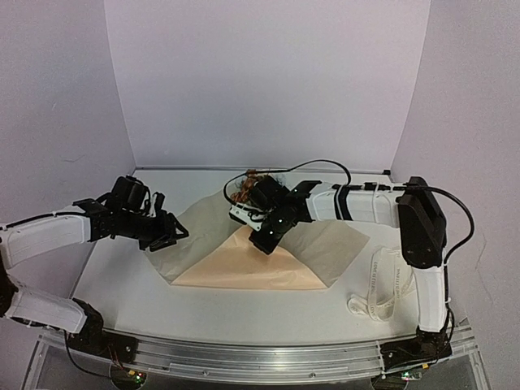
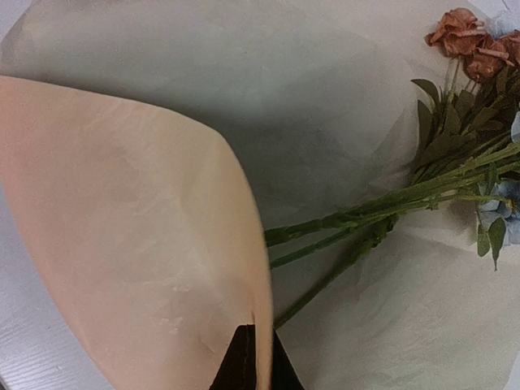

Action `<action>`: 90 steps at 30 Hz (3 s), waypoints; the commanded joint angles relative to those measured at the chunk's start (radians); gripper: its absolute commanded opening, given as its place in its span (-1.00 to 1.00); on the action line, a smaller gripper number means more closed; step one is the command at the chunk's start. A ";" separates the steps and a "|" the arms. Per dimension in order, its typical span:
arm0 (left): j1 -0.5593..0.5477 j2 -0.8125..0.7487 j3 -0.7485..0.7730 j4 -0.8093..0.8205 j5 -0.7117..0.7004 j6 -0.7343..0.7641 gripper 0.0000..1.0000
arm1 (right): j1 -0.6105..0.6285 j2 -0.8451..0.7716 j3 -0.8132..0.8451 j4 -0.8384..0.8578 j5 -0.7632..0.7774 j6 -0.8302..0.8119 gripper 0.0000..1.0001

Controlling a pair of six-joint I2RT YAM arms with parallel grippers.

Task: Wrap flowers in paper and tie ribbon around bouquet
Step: Fold the bottom corner of the flattened wrapping paper at the center of the board, then press the fold line of the 1/4-folded wrapping paper.

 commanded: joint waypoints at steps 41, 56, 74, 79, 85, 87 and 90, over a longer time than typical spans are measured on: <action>-0.157 0.539 0.060 0.286 0.040 0.019 -0.60 | -0.075 -0.207 0.015 -0.329 -0.209 0.620 0.03; -0.157 0.524 0.046 0.283 0.037 0.025 -0.60 | -0.073 -0.217 -0.398 -0.079 -0.176 0.859 -0.78; -0.160 0.477 0.068 0.270 0.061 0.091 -0.53 | -0.076 -0.255 -0.467 -0.042 -0.062 0.897 -0.80; -0.220 0.456 0.147 0.176 0.021 0.150 -0.49 | -0.082 -0.231 -0.477 -0.054 -0.009 0.925 -0.85; -0.269 0.442 0.143 0.163 0.027 0.126 -0.46 | -0.081 -0.210 -0.490 -0.054 0.001 0.974 -0.89; -0.280 0.442 0.120 0.169 0.035 0.109 -0.47 | -0.082 -0.211 -0.495 -0.055 0.011 0.982 -0.90; -0.281 0.439 0.073 0.189 0.048 0.079 -0.49 | -0.081 -0.213 -0.501 -0.056 0.019 0.995 -0.90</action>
